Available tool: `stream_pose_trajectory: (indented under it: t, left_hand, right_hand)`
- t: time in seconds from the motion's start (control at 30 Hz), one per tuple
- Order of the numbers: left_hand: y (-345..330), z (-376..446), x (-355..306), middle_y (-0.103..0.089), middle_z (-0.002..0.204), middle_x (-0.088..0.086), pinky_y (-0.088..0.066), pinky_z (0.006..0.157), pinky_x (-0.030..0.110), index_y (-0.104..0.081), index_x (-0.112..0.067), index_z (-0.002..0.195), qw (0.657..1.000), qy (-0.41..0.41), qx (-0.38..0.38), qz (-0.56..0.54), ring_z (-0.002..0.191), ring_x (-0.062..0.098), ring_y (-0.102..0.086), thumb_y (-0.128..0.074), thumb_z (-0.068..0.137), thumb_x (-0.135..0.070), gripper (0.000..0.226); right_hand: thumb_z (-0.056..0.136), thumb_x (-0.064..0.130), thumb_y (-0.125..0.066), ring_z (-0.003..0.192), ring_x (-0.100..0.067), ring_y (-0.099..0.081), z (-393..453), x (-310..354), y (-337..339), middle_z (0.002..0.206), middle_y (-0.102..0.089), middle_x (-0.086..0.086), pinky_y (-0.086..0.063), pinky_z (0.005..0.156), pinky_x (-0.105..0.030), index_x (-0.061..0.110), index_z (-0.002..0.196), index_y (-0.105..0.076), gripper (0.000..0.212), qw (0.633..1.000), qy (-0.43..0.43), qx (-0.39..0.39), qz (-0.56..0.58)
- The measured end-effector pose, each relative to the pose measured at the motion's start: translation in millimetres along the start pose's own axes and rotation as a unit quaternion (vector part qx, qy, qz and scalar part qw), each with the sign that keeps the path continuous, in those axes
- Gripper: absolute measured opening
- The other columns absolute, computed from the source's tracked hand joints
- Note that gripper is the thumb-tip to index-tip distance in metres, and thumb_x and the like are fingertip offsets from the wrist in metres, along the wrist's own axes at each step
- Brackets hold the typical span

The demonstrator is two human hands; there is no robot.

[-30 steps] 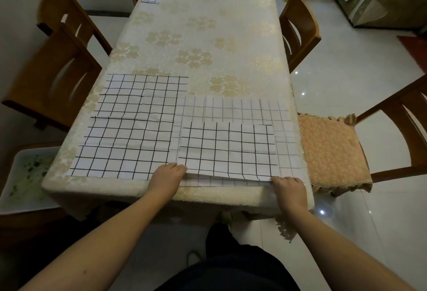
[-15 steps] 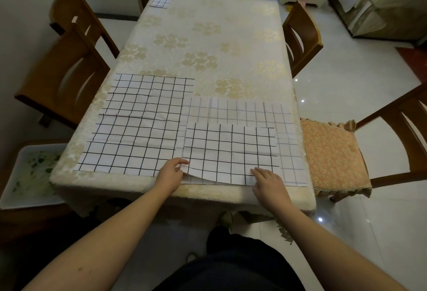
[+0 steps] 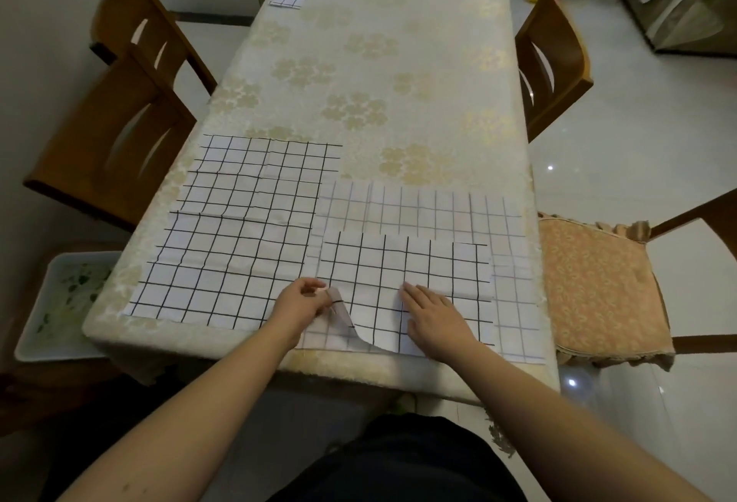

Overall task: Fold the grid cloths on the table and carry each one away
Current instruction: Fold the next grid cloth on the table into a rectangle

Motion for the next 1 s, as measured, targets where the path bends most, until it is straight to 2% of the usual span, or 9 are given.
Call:
stream_pose_trajectory:
  t: [0.1,0.27,0.4,0.57,0.67,0.73,0.83,0.9,1.0]
  left_hand:
    - [-4,4,0,-0.058,0.113,0.005,-0.058,0.082,0.035,-0.064,-0.018,0.098,0.999,0.022,-0.003,0.039,0.095,0.023,-0.065,-0.067,0.086,-0.005,0.018]
    - [-1,-2,0,-0.061,0.096,0.005,-0.048,0.063,0.029,-0.061,-0.015,0.103,0.995,0.052,-0.067,0.052,0.079,0.016,-0.057,-0.050,0.098,-0.018,0.012]
    - [2,-4,0,-0.057,0.094,-0.005,-0.041,0.077,0.031,-0.057,-0.017,0.108,0.993,0.043,-0.089,0.058,0.084,0.012,-0.051,-0.054,0.098,-0.027,0.014]
    - [-4,-9,-6,-0.059,0.118,0.006,-0.044,0.063,0.024,-0.058,-0.018,0.114,0.996,0.031,-0.040,0.069,0.087,0.016,-0.057,-0.063,0.089,-0.005,0.028]
    - [-14,-17,-22,-0.052,0.124,0.004,-0.047,0.079,0.026,-0.059,-0.029,0.116,0.997,-0.002,0.022,0.072,0.109,0.016,-0.053,-0.058,0.087,0.001,0.041]
    - [-23,-26,-37,-0.052,0.123,0.000,-0.049,0.082,0.028,-0.062,-0.034,0.114,0.993,-0.035,0.064,0.092,0.104,0.013,-0.055,-0.055,0.086,0.002,0.046]
    - [-32,-40,-60,-0.060,0.100,-0.001,-0.046,0.057,0.020,-0.065,-0.038,0.115,0.986,-0.074,0.096,0.117,0.060,0.008,-0.045,-0.054,0.086,0.000,0.049]
    - [-40,-48,-74,-0.055,0.078,-0.004,-0.043,0.057,0.020,-0.063,-0.041,0.118,0.981,-0.091,0.111,0.130,0.058,0.010,-0.040,-0.055,0.087,-0.003,0.050]
    - [-59,-60,-95,-0.048,0.065,-0.003,-0.043,0.061,0.026,-0.062,-0.045,0.118,0.971,-0.115,0.138,0.160,0.061,0.014,-0.040,-0.056,0.088,-0.009,0.048]
  right_hand:
    - [0.102,0.029,-0.030,0.149,-0.021,-0.010,3,-4,-5,0.164,-0.008,0.000,-0.012,0.120,-0.038,0.017,0.156,-0.012,0.058,1.000,0.005,0.018,-0.009]
    - [0.102,0.028,-0.030,0.149,-0.021,-0.010,4,-5,-3,0.164,-0.007,0.001,-0.012,0.119,-0.038,0.016,0.156,-0.012,0.058,1.000,0.013,0.021,-0.006]
    - [0.102,0.029,-0.031,0.149,-0.022,-0.010,2,-5,-4,0.164,-0.006,-0.001,-0.012,0.119,-0.039,0.014,0.156,-0.011,0.060,1.000,0.015,0.018,-0.010]
    - [0.101,0.028,-0.032,0.149,-0.023,-0.012,3,-5,-3,0.164,-0.009,-0.001,-0.013,0.119,-0.040,0.014,0.156,-0.013,0.059,1.000,0.019,0.015,-0.008]
    - [0.100,0.026,-0.035,0.148,-0.023,-0.016,5,-6,-1,0.163,-0.013,-0.001,-0.017,0.118,-0.040,0.014,0.155,-0.018,0.059,1.000,0.023,0.008,0.005]
    - [0.099,0.024,-0.036,0.147,-0.023,-0.018,5,-7,1,0.162,-0.017,-0.001,-0.019,0.116,-0.041,0.015,0.154,-0.020,0.058,1.000,0.023,0.003,0.020]
    - [0.097,0.021,-0.039,0.145,-0.020,-0.023,5,-10,4,0.160,-0.024,0.001,-0.022,0.115,-0.040,0.018,0.154,-0.020,0.060,0.998,0.017,-0.009,0.061]
    - [0.095,0.019,-0.041,0.141,-0.019,-0.030,6,-12,8,0.155,-0.034,0.002,-0.027,0.113,-0.037,0.021,0.153,-0.022,0.061,0.994,0.003,-0.014,0.110]
    - [0.096,0.018,-0.042,0.130,-0.018,-0.045,7,-25,12,0.146,-0.046,0.000,-0.037,0.107,-0.033,0.022,0.151,-0.028,0.057,0.964,-0.060,-0.020,0.260]
Point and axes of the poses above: each hand's wrist, its own z-axis towards the middle knuckle, its own y-axis out of the back of the hand, x = y × z, the point moved 8 cm from there along z, towards the middle knuckle
